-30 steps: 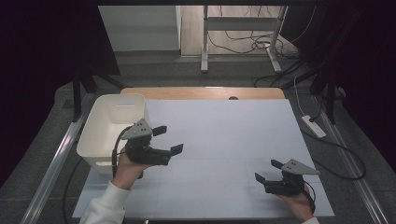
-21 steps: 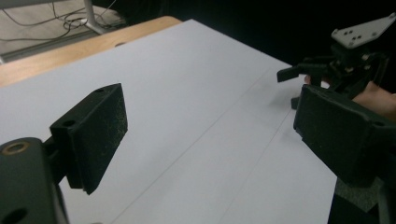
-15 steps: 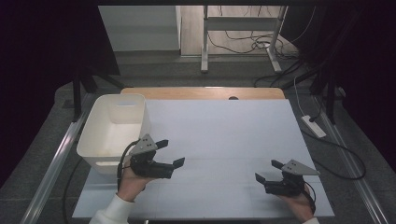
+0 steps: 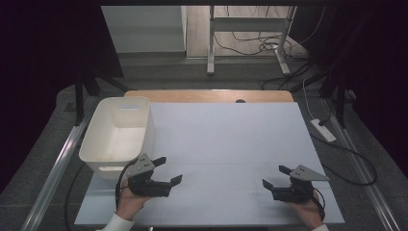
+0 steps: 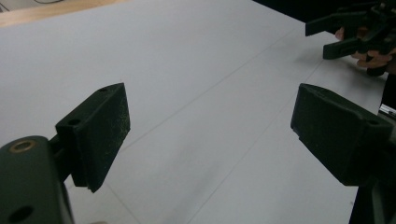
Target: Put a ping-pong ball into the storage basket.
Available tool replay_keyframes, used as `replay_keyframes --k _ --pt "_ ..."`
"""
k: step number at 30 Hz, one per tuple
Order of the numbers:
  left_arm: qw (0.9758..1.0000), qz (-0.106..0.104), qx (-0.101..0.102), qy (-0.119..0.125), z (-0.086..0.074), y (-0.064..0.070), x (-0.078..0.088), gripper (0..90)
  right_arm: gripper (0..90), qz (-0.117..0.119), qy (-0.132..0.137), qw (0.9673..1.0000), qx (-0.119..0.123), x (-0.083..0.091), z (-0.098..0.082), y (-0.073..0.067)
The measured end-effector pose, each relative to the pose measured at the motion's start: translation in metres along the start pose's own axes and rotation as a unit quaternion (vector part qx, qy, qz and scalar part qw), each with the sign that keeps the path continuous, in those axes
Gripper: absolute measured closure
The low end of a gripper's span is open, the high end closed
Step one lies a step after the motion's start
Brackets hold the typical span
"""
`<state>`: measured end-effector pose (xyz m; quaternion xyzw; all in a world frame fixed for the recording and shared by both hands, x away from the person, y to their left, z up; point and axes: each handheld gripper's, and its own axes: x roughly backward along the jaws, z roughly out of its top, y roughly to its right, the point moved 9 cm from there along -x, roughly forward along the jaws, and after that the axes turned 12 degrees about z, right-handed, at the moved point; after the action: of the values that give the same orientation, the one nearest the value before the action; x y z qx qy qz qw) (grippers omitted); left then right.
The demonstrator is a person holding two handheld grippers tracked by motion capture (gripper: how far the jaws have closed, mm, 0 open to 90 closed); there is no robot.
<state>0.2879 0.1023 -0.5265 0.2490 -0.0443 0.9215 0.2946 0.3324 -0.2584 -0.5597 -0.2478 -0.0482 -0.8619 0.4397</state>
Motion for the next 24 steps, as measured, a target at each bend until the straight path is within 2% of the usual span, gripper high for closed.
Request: replay_keyframes --k 13,24 --pt "0.9998 0.005 0.004 -0.017 -0.035 -0.008 0.000 12.6 12.3 0.005 0.003 1.0000 0.001 -0.001 0.000 -0.002" --pt "0.9998 0.006 0.013 -0.016 -0.047 -0.014 0.001 12.8 12.3 0.007 -0.001 1.0000 0.002 -0.001 -0.002 -0.004"
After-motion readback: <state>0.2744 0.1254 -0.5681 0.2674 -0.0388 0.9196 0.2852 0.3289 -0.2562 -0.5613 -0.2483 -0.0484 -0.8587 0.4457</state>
